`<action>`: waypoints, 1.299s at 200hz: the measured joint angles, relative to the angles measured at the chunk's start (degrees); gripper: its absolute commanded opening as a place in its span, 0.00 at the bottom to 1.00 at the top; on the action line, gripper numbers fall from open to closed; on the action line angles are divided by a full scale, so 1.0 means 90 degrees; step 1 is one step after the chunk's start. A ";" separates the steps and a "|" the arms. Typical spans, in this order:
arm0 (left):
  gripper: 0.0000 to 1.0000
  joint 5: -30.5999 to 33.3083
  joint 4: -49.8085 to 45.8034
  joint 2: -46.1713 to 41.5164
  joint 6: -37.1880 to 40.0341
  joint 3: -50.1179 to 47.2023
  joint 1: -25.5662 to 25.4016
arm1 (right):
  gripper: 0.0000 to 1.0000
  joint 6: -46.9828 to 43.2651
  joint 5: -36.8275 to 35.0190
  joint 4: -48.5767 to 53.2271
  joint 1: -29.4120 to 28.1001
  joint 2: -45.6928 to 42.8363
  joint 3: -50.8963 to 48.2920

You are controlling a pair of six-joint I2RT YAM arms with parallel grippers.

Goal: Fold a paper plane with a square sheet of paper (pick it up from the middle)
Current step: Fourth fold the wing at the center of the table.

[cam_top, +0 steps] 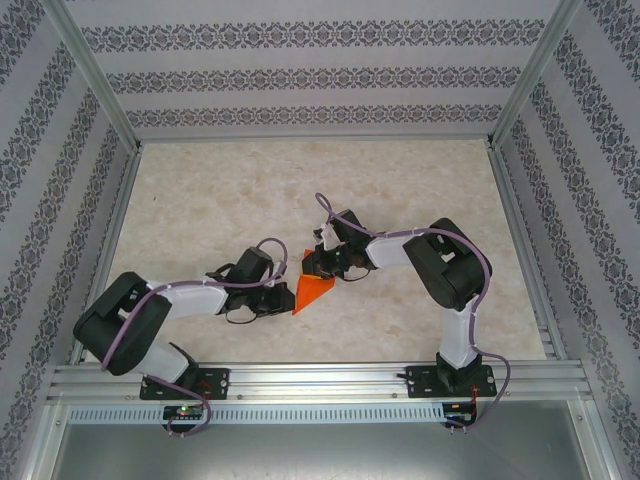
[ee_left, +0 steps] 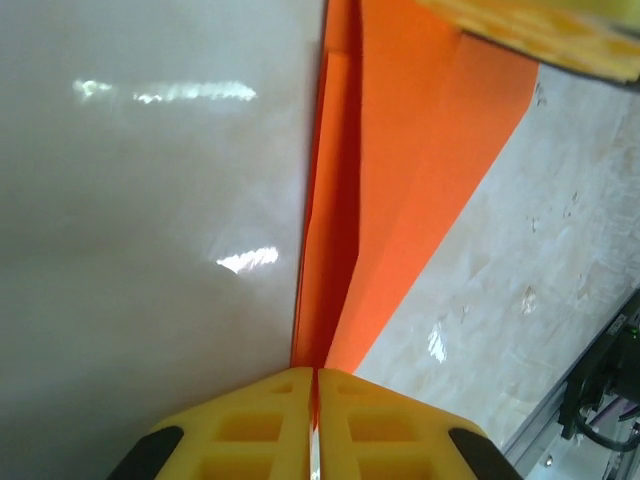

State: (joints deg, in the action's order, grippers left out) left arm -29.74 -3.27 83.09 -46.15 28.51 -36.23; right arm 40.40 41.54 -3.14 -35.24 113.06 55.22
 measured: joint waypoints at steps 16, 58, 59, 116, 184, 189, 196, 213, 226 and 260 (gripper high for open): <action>0.13 0.0007 -0.0236 -0.0345 -0.0002 0.0007 -0.0027 | 0.15 0.0000 0.0000 0.0000 0.0000 0.0000 0.0000; 0.14 0.0022 -0.0410 -0.0695 -0.0126 0.0578 -0.0032 | 0.15 0.0005 0.0000 -0.0002 0.0000 0.0000 0.0000; 0.15 0.0022 -0.0403 -0.0695 -0.0136 0.0602 -0.0032 | 0.15 0.0005 0.0000 -0.0002 0.0000 0.0000 0.0000; 0.16 -0.0301 0.0260 0.0053 -0.0372 0.0852 -0.0051 | 0.15 0.0012 0.0000 -0.0010 0.0000 0.0000 0.0000; 0.15 -0.0355 0.0328 0.0682 -0.0381 0.0809 -0.0151 | 0.15 0.0015 0.0019 -0.0061 0.0000 0.0005 -0.0024; 0.15 -0.0342 0.0304 0.0704 -0.0359 0.0794 -0.0151 | 0.15 0.0015 0.0019 -0.0061 0.0000 0.0005 -0.0024; 0.14 -0.0318 0.0250 0.0733 -0.0328 0.0763 -0.0151 | 0.15 0.0015 0.0019 -0.0061 0.0000 0.0005 -0.0024; 0.13 -0.0265 0.0124 0.0777 -0.0204 0.0653 -0.0151 | 0.15 0.0015 0.0019 -0.0061 0.0000 0.0005 -0.0024; 0.13 -0.0253 0.0073 0.0792 -0.0112 0.0559 -0.0151 | 0.15 0.0015 0.0019 -0.0061 0.0000 0.0005 -0.0024; 0.12 -0.0158 0.0075 0.0746 0.0083 0.0491 -0.0151 | 0.15 0.0015 0.0019 -0.0063 0.0000 0.0005 -0.0029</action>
State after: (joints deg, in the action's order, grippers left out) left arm -31.16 -2.59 89.80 -45.41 32.93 -37.58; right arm 40.53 41.71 -3.70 -35.24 113.10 54.96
